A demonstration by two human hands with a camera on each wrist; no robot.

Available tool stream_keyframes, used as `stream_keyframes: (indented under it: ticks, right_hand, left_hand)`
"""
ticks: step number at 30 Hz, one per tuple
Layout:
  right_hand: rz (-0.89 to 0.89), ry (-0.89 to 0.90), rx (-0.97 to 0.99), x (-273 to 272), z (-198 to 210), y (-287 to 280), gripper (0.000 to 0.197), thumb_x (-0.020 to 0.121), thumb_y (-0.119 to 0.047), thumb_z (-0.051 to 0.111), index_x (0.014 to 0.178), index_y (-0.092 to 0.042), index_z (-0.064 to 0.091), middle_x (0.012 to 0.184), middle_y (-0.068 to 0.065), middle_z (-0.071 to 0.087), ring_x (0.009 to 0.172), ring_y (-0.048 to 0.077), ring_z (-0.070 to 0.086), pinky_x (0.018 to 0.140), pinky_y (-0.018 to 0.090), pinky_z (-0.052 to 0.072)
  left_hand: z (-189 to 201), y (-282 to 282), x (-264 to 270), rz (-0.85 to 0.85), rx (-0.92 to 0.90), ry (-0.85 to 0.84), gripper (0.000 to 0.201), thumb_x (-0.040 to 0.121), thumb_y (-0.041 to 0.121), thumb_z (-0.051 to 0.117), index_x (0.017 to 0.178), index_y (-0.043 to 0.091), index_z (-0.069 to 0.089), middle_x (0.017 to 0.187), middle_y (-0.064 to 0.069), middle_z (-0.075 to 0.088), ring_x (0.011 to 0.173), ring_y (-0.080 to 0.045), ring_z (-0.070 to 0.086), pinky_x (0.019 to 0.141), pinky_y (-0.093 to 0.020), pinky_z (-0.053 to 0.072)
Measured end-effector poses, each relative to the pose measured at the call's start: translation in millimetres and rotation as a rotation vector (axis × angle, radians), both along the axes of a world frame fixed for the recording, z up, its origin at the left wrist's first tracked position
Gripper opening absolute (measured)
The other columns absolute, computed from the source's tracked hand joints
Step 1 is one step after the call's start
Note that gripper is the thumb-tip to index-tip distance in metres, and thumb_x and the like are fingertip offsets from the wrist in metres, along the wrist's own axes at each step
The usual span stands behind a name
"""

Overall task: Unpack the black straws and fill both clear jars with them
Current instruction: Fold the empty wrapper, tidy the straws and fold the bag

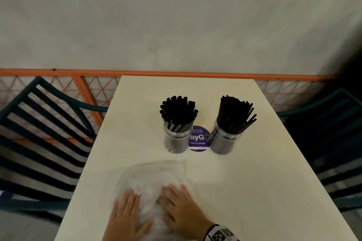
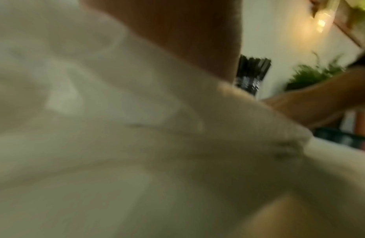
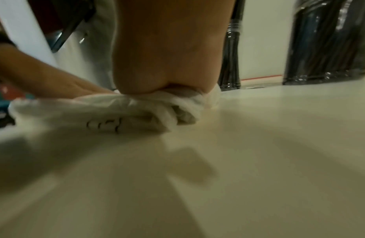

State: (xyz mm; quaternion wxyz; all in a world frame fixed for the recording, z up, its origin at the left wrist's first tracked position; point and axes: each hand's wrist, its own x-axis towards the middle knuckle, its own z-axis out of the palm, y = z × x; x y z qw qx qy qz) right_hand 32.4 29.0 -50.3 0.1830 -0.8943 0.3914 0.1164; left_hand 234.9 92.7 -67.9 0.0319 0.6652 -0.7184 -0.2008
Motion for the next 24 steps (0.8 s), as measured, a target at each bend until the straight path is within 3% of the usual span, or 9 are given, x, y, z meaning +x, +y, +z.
stream_keyframes:
  ticks: [2, 4, 6, 8, 11, 14, 17, 20, 24]
  right_hand:
    - [-0.002, -0.125, -0.054, -11.2, 5.5, -6.8, 0.034, 0.092, -0.051, 0.03, 0.107, -0.038, 0.058, 0.124, -0.011, 0.062, 0.119, 0.012, 0.056, 0.103, 0.038, 0.037]
    - [-0.021, -0.343, -0.096, -28.0, 20.2, -13.6, 0.042, 0.095, -0.046, 0.022, 0.099, -0.035, 0.062, 0.12, -0.006, 0.065, 0.12, 0.014, 0.055, 0.101, 0.033, 0.044]
    - [-0.067, -0.531, -0.045, -54.2, 49.2, -22.7, 0.036, 0.094, -0.045, 0.031, 0.098, -0.031, 0.063, 0.109, -0.005, 0.068, 0.11, 0.007, 0.057, 0.099, 0.013, 0.037]
    - [-0.165, -0.663, 0.029, -90.0, 79.3, -35.2, 0.034, 0.091, -0.049, 0.038, 0.096, -0.029, 0.064, 0.096, -0.005, 0.068, 0.092, 0.0, 0.056, 0.086, -0.001, 0.031]
    - [-0.355, -0.723, -0.021, -152.4, 99.4, -55.1, 0.023, 0.083, -0.049, 0.046, 0.098, -0.038, 0.059, 0.084, -0.018, 0.067, 0.08, -0.005, 0.057, 0.074, 0.002, 0.038]
    - [-0.522, -0.788, -0.098, -199.7, 104.3, -79.5, 0.013, 0.082, -0.034, 0.059, 0.083, -0.047, 0.062, 0.086, -0.017, 0.066, 0.078, 0.001, 0.061, 0.069, 0.011, 0.044]
    - [-0.654, -0.819, -0.068, -224.1, 104.0, -105.3, 0.036, 0.078, -0.032, 0.071, 0.104, -0.048, 0.052, 0.089, -0.015, 0.064, 0.094, 0.002, 0.056, 0.082, 0.02, 0.044]
    - [-0.665, -0.829, 0.045, -232.5, 107.6, -130.8, 0.082, 0.068, -0.045, 0.075, 0.136, -0.032, 0.031, 0.124, -0.016, 0.049, 0.118, 0.002, 0.042, 0.098, 0.023, 0.034]
    - [-0.588, -0.8, 0.147, -220.9, 110.9, -159.8, 0.12, 0.055, -0.059, 0.078, 0.146, -0.029, 0.005, 0.145, -0.012, 0.029, 0.132, 0.0, 0.024, 0.104, 0.02, 0.023]
  left_hand:
    - [18.8, -6.2, -0.8, 0.062, 0.067, 0.073, 0.077, 0.078, 0.076, 0.02, 0.123, 0.017, 0.042, 0.145, -0.007, 0.036, 0.142, -0.009, 0.012, 0.114, -0.033, 0.018]
    - [44.5, -11.0, 2.3, 0.158, -0.012, 0.096, 0.087, 0.055, 0.09, 0.034, 0.122, 0.034, 0.035, 0.135, -0.005, 0.05, 0.131, -0.018, 0.037, 0.102, -0.035, 0.037]
    - [74.6, -12.4, 5.6, 0.226, -0.143, 0.153, 0.084, 0.036, 0.097, 0.037, 0.106, 0.051, 0.037, 0.119, 0.0, 0.056, 0.111, -0.019, 0.054, 0.089, -0.025, 0.04]
    - [100.5, -10.1, 8.8, 0.364, -0.18, 0.217, 0.068, 0.042, 0.094, 0.04, 0.096, 0.053, 0.045, 0.102, 0.006, 0.061, 0.094, -0.011, 0.059, 0.084, -0.014, 0.039]
    - [141.8, -17.8, -11.6, 0.454, -0.303, 0.232, 0.051, 0.054, 0.072, 0.061, 0.097, 0.045, 0.052, 0.098, 0.013, 0.063, 0.091, -0.001, 0.057, 0.08, 0.009, 0.028]
    - [175.3, -40.8, -62.7, 0.387, -0.353, 0.325, 0.056, 0.052, 0.072, 0.065, 0.1, 0.047, 0.053, 0.105, 0.023, 0.062, 0.097, 0.014, 0.053, 0.079, 0.01, 0.031]
    - [180.0, -74.6, -128.8, 0.28, -0.292, 0.573, 0.076, 0.044, 0.082, 0.061, 0.113, 0.054, 0.045, 0.116, 0.042, 0.05, 0.104, 0.019, 0.049, 0.083, 0.005, 0.035]
    - [165.9, -112.4, -181.9, 0.219, -0.239, 0.752, 0.101, 0.045, 0.075, 0.069, 0.132, 0.05, 0.024, 0.127, 0.038, 0.045, 0.116, 0.022, 0.04, 0.089, 0.005, 0.031]
    - [154.2, -166.8, -221.2, 0.252, -0.13, 0.889, 0.124, 0.039, 0.069, 0.077, 0.137, 0.047, 0.003, 0.145, 0.025, 0.024, 0.131, 0.01, 0.028, 0.108, -0.014, 0.027]
